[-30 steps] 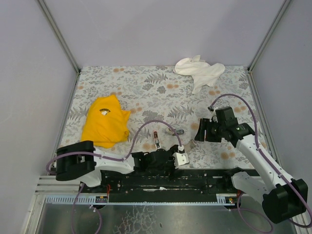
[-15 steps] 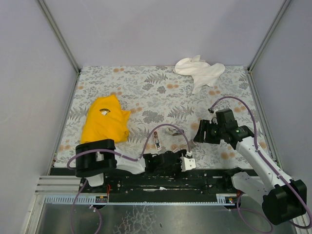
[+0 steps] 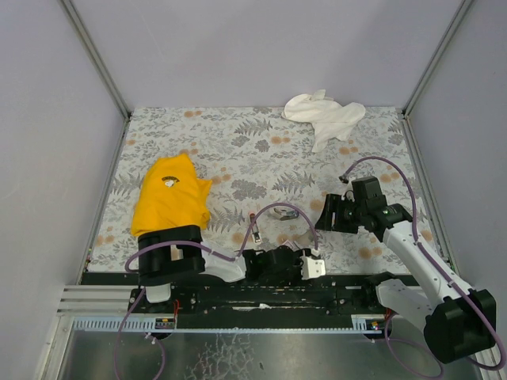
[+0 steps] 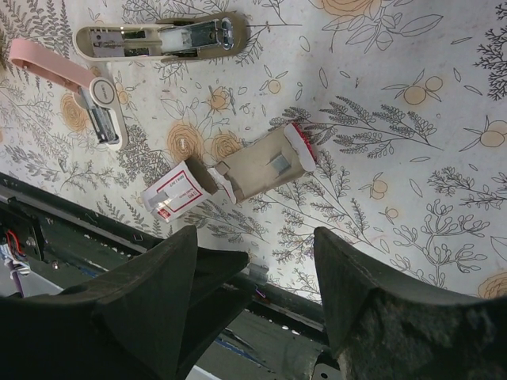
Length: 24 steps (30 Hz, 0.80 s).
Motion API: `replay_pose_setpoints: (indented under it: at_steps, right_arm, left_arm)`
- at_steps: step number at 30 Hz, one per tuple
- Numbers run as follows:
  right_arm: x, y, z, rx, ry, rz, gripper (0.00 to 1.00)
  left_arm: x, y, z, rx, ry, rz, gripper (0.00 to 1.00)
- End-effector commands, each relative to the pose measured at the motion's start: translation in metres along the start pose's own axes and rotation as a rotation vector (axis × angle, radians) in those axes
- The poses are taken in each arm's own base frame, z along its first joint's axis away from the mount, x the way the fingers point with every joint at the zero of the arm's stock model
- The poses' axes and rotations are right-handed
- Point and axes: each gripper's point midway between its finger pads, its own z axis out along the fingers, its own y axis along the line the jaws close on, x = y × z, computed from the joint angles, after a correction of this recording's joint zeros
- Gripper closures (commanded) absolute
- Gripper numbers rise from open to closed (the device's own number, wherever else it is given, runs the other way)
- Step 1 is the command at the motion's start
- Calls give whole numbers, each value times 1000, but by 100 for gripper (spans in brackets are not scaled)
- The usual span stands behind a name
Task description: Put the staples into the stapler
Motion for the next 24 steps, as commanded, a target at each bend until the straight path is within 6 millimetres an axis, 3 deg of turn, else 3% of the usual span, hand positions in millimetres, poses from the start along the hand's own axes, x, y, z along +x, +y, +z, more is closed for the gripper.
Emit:
replay_pose_setpoints:
  at_steps: [1, 17, 24]
  right_arm:
    - [-6, 5, 0, -37, -18, -17, 33]
    - [-7, 1, 2, -38, -22, -11, 33]
    - [-10, 1, -1, -37, -32, -13, 33]
  left_arm:
    - [-16, 0, 10, 7, -50, 30, 52]
    - [3, -2, 17, 15, 26, 32, 70]
    - [-1, -3, 14, 17, 18, 0, 77]
